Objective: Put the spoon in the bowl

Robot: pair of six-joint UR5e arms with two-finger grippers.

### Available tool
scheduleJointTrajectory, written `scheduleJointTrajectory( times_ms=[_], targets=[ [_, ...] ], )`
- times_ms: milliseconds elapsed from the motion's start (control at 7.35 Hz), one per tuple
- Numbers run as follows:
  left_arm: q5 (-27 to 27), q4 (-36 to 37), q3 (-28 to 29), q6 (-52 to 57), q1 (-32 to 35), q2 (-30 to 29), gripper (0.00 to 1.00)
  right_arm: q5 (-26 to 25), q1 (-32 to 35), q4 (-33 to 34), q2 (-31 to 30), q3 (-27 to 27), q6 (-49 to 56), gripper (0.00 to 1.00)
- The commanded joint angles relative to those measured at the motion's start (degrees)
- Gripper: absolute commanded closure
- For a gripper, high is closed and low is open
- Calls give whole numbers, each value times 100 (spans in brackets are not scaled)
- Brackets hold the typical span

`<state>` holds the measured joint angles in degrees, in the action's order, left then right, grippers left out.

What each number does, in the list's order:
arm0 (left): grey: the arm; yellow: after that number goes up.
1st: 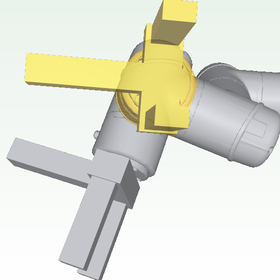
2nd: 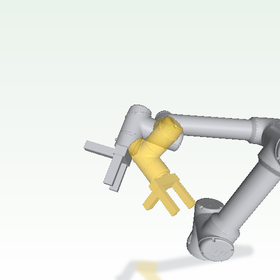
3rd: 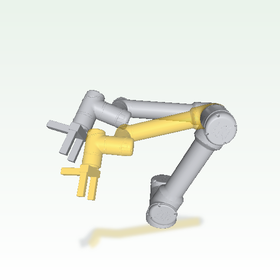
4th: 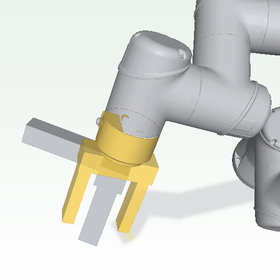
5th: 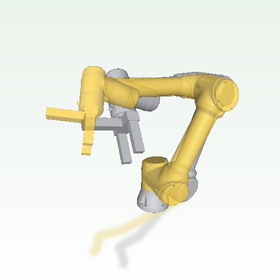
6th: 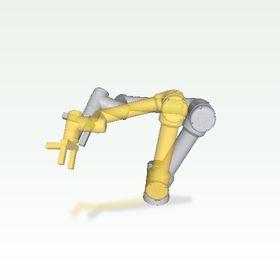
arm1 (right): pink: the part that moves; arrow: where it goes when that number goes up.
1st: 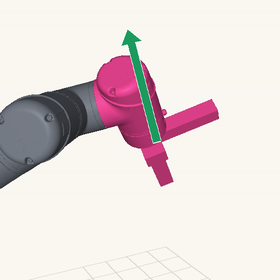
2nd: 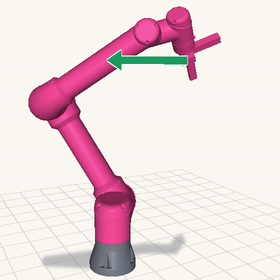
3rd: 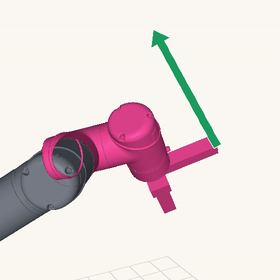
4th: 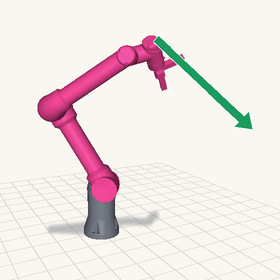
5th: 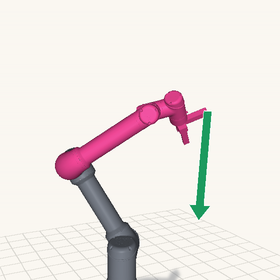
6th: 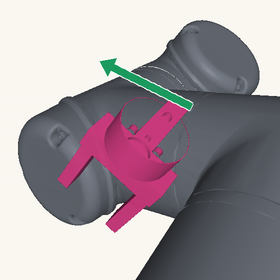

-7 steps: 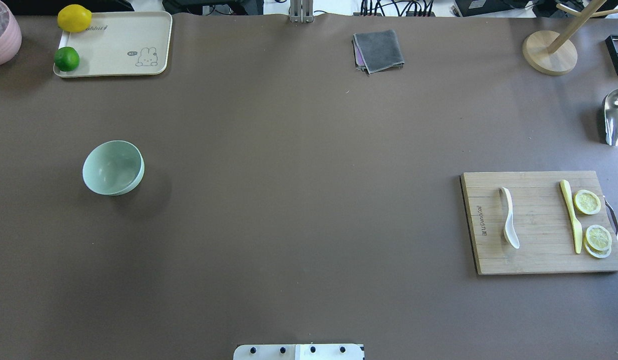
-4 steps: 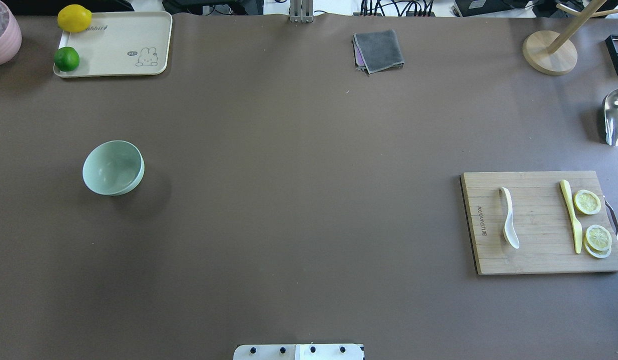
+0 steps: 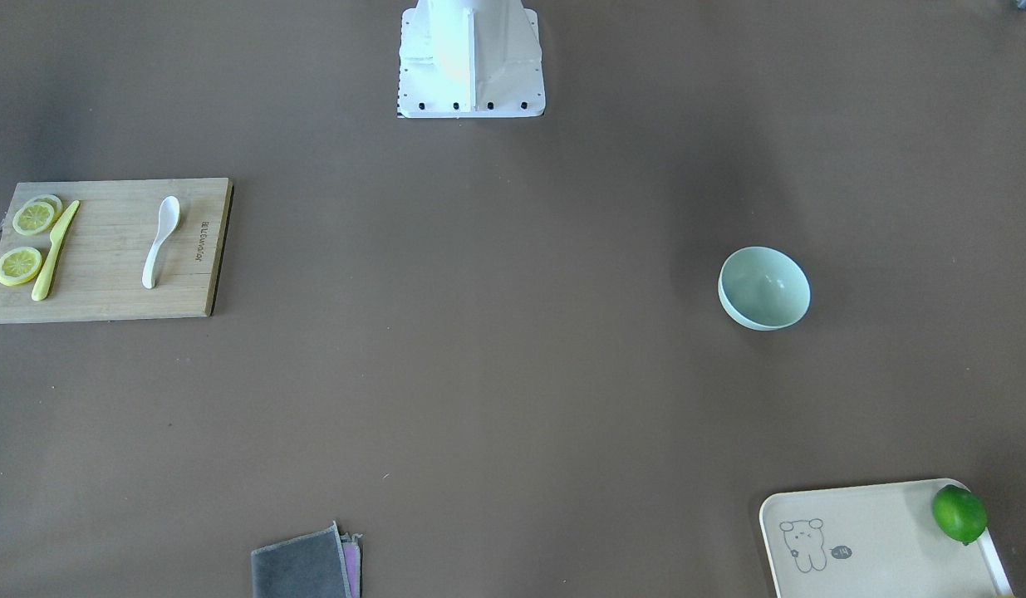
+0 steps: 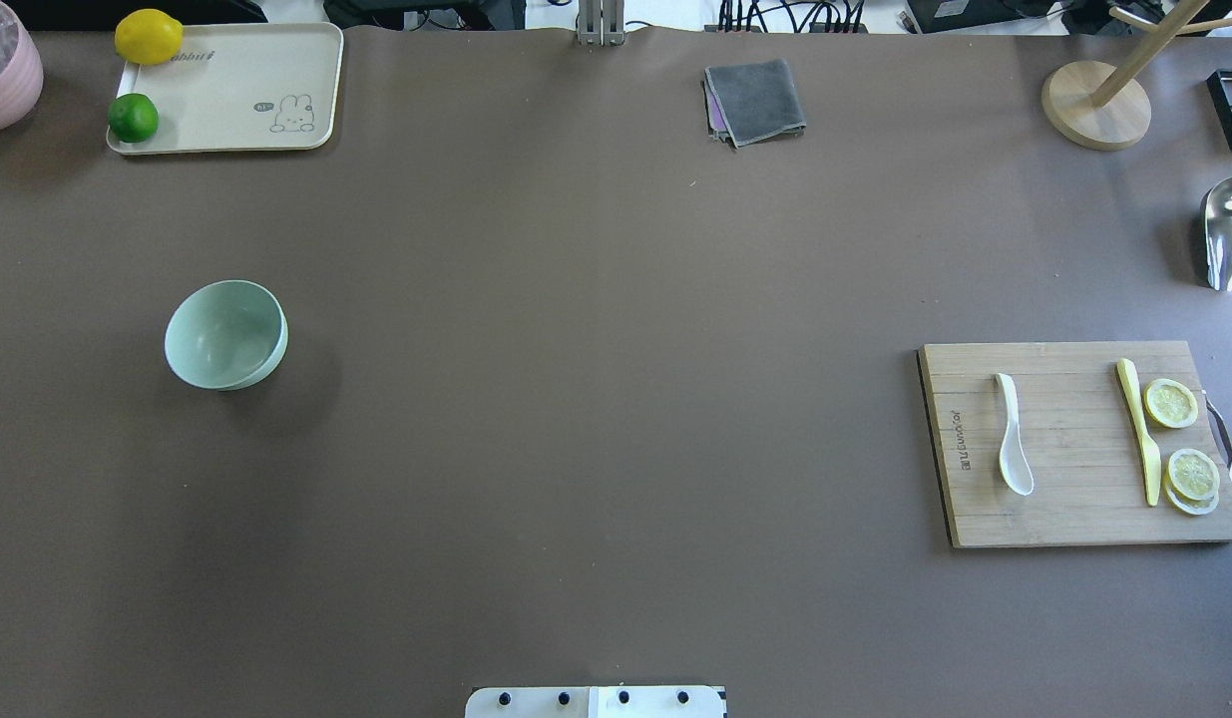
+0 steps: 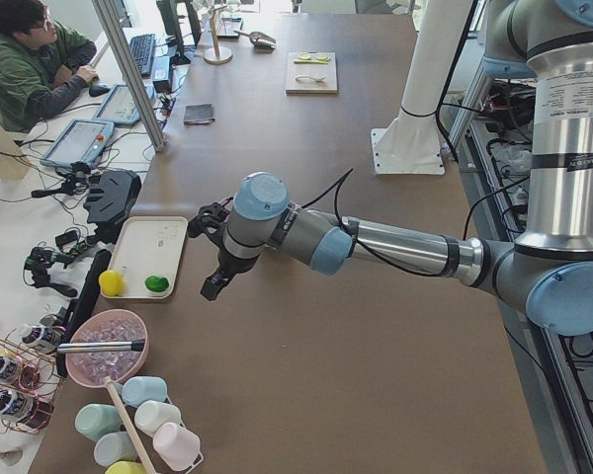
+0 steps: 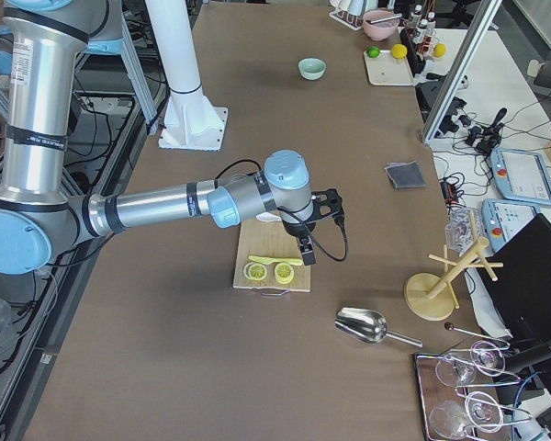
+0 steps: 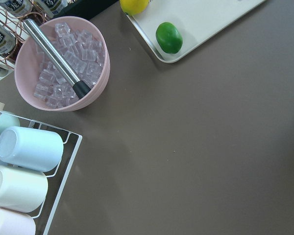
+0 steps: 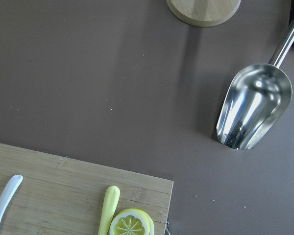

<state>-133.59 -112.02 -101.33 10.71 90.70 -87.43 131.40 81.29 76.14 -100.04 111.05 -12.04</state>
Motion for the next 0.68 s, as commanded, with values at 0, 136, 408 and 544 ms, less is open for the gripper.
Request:
scheduleJointTrajectory(
  times_ms=[0, 136, 408, 544],
  targets=[
    [-62, -566, 175, -1413, -776, 50, 1, -786, -925, -685, 28, -13, -1642, 0],
    [-45, -828, 184, -2406, -1165, 15, 1, -1140, -1435, -950, 150, -22, -2548, 0],
    [-9, -1809, 542, -3640, -1947, -20, 1, -1484, -2053, -996, 405, 4, -3503, 0],
    [17, -2250, 753, -4299, -2308, -142, 1, -1625, -2177, -996, 450, 4, -3576, 0]
  ],
)
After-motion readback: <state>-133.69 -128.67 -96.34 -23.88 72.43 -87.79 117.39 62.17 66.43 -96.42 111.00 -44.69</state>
